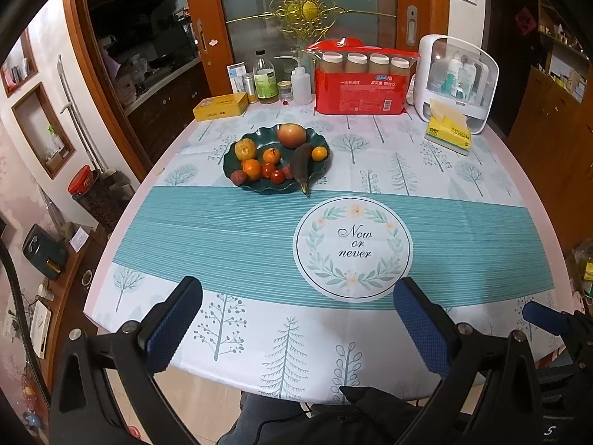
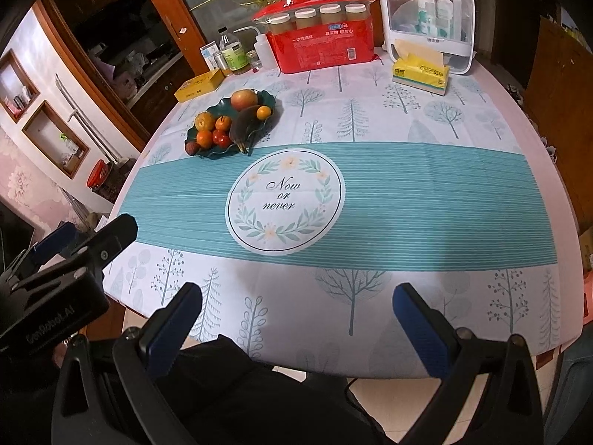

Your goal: Organize fruits

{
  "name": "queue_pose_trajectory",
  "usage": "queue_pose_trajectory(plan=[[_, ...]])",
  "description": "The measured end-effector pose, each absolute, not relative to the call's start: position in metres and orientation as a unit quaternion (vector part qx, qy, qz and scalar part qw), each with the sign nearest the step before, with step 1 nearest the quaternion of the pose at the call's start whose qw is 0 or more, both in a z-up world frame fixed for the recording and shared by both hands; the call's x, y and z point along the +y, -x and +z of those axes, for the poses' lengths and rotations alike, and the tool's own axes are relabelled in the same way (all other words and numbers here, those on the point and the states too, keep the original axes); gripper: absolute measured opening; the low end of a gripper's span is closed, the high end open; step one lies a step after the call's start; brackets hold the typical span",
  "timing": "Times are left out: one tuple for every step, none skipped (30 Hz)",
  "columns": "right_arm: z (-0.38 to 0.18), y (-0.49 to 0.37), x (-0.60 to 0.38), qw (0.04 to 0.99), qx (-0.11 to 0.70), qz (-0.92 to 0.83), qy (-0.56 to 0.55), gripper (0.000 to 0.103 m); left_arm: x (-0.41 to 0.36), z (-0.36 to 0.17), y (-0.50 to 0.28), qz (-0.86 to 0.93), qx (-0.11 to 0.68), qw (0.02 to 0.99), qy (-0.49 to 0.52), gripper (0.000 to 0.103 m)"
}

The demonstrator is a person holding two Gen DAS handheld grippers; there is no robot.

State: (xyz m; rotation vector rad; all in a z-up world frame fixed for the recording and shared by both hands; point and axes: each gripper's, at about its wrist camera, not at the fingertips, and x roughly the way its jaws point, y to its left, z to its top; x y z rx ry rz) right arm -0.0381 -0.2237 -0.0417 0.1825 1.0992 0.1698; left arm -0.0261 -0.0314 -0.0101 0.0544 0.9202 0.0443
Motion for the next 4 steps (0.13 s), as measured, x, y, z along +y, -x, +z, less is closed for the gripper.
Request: queue_pose_trajectory(plan=[[-0.0416, 0.038, -0.2232, 0.845, 0.521, 0.081, -0.086, 0.103, -0.0322, -0.0099, 0.0256, 0.018, 0.443, 0.896, -0.029, 0.102], [-0.0415, 0.0378, -0.2225, 0.845, 0.521, 0.081, -0.085, 0.103, -0.0328, -0.0099, 0.0253, 0.016, 0.443, 0.896, -0.03, 0.102], [-0.0419, 0.0374, -0.2219, 0.845, 0.522, 0.081, -0.084, 0.103, -0.0318, -0.0099, 0.0243, 0.013, 0.443, 0.896, -0.03, 0.102], [-0.0423, 0.0371, -0.2211, 0.845, 0.523, 0.079, -0.085, 0.103, -0.0319, -0.0105, 0.0242, 0.009, 0.442, 0.896, -0.028, 0.102]])
